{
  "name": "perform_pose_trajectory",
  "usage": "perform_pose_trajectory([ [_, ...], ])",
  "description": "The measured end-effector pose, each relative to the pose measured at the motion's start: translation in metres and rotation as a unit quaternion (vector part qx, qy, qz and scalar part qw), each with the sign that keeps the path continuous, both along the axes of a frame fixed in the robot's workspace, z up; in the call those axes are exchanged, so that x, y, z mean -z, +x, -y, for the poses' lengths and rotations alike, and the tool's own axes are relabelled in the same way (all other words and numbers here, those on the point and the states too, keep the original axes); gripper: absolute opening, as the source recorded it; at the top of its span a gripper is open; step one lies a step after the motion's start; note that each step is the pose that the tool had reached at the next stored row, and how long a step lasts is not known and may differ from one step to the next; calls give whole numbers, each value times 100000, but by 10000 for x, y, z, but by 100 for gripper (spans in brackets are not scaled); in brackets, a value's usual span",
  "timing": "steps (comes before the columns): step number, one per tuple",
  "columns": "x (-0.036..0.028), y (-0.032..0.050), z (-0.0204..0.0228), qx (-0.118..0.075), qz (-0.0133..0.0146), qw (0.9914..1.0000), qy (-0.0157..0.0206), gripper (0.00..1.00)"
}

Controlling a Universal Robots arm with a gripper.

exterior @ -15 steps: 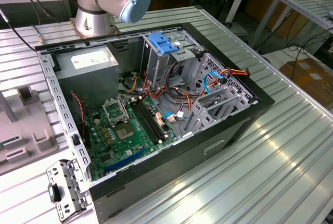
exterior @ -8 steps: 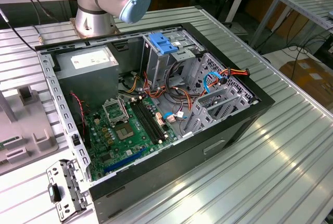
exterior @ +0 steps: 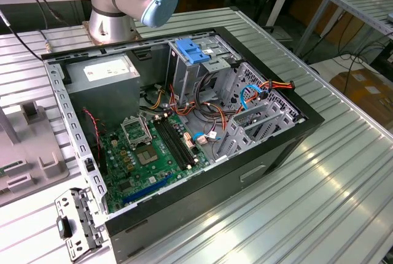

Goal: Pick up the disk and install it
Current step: 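Pick up the disk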

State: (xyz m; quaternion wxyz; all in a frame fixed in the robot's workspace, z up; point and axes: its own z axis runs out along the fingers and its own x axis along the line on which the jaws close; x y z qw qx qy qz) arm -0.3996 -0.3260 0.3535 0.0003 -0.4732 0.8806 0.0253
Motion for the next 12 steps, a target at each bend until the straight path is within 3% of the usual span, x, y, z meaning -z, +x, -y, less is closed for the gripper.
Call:
perform_pose_trajectory([
  [12,0,0,0,-3445,4,99941,1,11],
])
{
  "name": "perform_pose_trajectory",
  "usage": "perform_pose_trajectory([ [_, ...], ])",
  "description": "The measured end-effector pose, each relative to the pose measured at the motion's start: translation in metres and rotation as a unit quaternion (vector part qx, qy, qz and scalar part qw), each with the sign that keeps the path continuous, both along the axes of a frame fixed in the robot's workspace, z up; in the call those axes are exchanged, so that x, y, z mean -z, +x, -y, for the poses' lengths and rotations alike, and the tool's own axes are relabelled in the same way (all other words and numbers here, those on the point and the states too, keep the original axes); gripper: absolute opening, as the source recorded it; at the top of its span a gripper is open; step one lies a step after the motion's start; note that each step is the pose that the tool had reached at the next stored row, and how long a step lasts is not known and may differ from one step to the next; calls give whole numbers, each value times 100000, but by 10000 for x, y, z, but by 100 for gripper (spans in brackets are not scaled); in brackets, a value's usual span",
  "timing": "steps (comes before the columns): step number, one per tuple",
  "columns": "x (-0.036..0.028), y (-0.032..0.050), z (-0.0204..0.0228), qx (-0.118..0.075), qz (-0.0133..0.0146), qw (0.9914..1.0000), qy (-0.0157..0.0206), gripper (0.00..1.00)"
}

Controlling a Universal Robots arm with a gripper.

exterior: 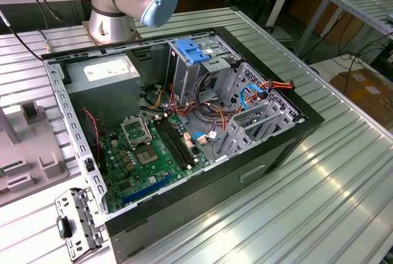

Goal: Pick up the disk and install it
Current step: 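Pick up the disk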

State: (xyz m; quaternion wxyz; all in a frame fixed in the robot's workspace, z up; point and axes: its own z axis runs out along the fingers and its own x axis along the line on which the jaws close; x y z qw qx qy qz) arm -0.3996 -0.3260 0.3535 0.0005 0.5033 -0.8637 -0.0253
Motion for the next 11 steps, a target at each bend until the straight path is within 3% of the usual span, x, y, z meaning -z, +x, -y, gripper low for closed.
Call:
perform_pose_trajectory([
  [11,0,0,0,-3756,-1,99929,-1,11],
])
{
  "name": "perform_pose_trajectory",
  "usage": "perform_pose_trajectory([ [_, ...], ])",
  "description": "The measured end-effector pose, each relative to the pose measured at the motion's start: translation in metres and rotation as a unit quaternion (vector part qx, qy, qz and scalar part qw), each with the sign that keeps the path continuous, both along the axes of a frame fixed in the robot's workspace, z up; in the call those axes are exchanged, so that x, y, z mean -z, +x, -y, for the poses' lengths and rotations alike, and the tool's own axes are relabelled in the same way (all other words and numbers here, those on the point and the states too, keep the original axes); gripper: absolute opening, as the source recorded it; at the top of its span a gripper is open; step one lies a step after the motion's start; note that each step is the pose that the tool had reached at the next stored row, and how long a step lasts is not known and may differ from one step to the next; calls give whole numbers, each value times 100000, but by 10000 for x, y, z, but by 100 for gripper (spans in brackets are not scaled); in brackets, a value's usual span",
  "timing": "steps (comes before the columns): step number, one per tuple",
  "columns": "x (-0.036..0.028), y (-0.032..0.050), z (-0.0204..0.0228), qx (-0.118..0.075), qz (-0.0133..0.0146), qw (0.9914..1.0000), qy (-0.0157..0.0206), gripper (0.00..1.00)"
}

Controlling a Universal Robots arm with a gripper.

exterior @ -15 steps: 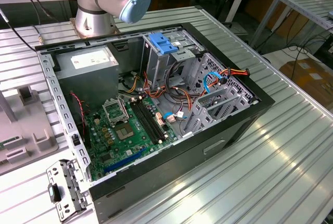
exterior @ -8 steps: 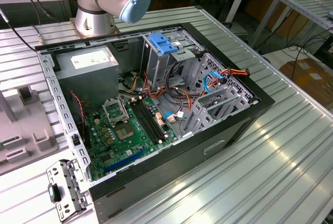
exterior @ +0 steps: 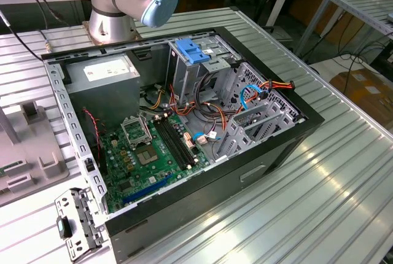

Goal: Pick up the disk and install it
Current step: 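Pick up the disk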

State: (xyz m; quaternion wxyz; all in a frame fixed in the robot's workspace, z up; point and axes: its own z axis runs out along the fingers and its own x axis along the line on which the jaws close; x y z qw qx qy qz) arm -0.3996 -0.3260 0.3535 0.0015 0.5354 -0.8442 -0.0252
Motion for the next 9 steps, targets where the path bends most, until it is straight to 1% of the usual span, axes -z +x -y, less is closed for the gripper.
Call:
perform_pose_trajectory([
  [9,0,0,0,-2187,-2,99976,0,11],
])
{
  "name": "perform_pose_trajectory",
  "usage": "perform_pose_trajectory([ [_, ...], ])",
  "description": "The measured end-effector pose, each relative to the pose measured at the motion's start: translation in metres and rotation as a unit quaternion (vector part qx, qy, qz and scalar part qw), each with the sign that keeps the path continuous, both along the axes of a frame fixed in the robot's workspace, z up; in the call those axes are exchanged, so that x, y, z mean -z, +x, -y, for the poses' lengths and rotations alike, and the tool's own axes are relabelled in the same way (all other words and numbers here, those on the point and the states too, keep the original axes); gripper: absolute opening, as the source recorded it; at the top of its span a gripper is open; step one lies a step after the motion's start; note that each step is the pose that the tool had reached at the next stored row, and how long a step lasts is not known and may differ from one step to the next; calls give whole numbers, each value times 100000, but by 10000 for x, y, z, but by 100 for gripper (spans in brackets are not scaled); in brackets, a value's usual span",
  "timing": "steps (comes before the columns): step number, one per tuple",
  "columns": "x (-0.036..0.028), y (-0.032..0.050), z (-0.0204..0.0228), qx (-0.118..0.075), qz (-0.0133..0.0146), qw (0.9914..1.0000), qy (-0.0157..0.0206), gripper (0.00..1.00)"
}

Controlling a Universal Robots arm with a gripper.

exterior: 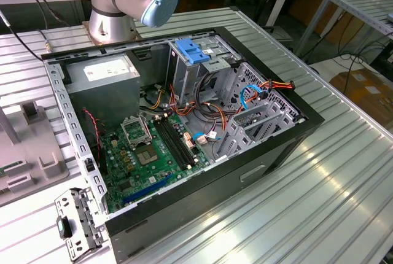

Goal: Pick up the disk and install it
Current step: 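Pick up the disk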

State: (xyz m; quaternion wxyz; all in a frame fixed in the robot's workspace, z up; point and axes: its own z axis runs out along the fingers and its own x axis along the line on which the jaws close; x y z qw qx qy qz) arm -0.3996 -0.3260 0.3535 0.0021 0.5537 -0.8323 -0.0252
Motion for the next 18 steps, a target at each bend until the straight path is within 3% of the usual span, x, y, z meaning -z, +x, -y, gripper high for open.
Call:
perform_pose_trajectory([
  [18,0,0,0,-2560,4,99967,1,11],
])
